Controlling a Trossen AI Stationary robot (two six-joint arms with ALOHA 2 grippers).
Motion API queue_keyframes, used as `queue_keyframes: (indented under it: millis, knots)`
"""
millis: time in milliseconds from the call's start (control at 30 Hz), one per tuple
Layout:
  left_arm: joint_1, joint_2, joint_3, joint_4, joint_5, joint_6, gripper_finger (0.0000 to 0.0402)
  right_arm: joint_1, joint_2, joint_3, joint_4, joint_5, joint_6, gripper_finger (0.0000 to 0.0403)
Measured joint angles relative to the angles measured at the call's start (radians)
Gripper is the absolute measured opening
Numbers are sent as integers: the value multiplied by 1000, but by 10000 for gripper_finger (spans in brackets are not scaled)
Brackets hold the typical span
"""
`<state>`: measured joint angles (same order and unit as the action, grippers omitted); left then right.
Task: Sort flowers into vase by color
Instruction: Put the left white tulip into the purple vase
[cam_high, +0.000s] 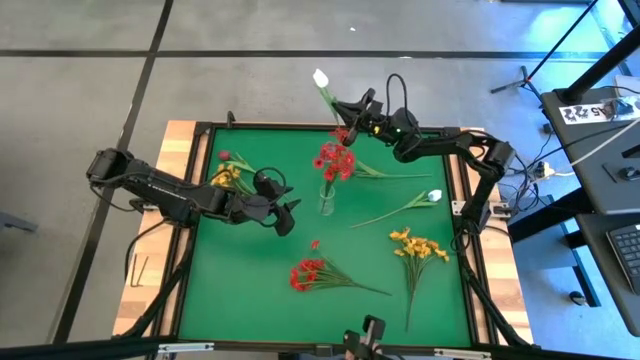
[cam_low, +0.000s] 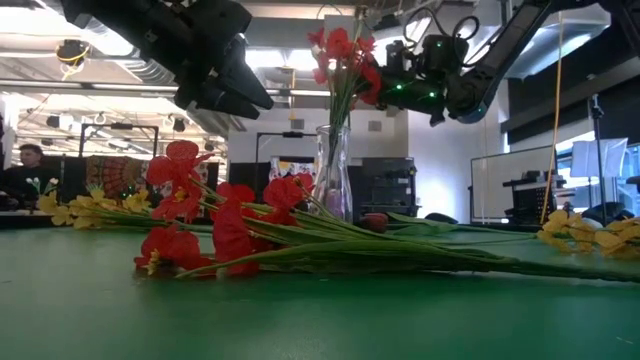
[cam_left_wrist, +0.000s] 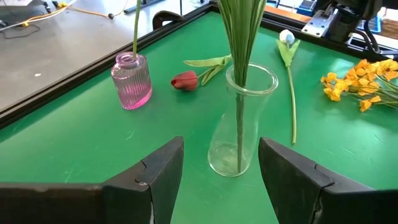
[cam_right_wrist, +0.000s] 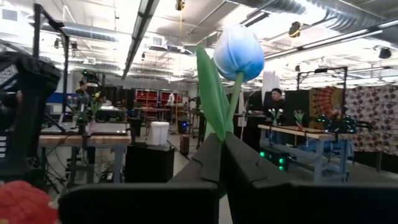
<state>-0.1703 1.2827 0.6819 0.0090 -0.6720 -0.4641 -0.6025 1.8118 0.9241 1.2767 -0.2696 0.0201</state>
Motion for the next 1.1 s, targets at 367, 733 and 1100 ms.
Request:
queue_keyframes:
  millis: [367, 733, 1100]
  knots:
    - [0, 0, 0, 0, 0, 0, 203, 0, 0, 31, -2, 15, 0, 63]
    - [0, 0, 0, 0, 0, 2, 203, 0, 0, 92, -107, -11, -28, 64]
    - [0, 0, 0, 0, 0, 3, 203, 0, 0, 92, -99, -11, -29, 62]
